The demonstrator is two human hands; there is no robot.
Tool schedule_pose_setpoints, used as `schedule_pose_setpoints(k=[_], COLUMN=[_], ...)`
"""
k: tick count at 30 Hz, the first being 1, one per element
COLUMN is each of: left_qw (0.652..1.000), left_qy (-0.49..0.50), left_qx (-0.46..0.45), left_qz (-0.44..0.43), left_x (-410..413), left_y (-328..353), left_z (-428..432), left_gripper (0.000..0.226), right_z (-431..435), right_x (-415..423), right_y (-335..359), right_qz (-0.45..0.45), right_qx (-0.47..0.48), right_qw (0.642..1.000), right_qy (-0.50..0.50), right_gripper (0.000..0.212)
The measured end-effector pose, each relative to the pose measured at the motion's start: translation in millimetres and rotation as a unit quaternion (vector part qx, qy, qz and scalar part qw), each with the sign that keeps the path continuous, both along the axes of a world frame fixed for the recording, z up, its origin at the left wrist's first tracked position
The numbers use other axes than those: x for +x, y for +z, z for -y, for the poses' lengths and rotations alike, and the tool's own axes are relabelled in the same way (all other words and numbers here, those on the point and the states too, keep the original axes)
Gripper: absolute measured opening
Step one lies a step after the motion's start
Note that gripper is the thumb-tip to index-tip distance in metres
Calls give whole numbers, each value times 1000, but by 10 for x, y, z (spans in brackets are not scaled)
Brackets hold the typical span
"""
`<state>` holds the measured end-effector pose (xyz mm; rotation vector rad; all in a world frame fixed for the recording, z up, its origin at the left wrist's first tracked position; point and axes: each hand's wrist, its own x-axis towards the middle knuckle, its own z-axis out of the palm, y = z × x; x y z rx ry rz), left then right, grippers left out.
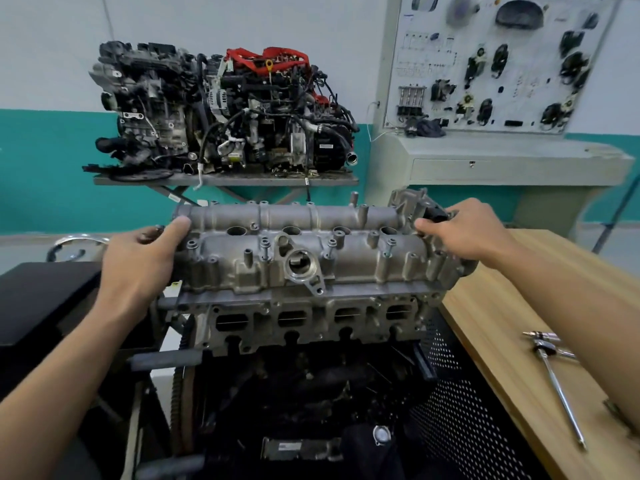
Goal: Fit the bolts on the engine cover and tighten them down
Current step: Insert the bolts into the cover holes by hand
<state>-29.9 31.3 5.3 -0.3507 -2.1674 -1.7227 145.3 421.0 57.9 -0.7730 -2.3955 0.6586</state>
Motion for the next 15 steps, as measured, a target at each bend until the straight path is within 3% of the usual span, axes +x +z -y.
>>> schedule_pose_setpoints(k=[2,9,15], left_qw=[999,995,998], left_qy=[37,68,46], left_qx=[-28,-65,-17], left_qz=[-26,-44,-29], left_x=[23,29,-20], left_y=[17,55,-17], left_z=[-38,-68,-87], left_gripper=[62,49,49], right_z=[-6,89,86], right_x=[15,30,120], right_y=[30,5,-14], right_qz=[14,-30,-42], right_qx=[4,-15,25], right_qw=[1000,999,999], right_qy=[6,11,-12], right_gripper=[54,46,56])
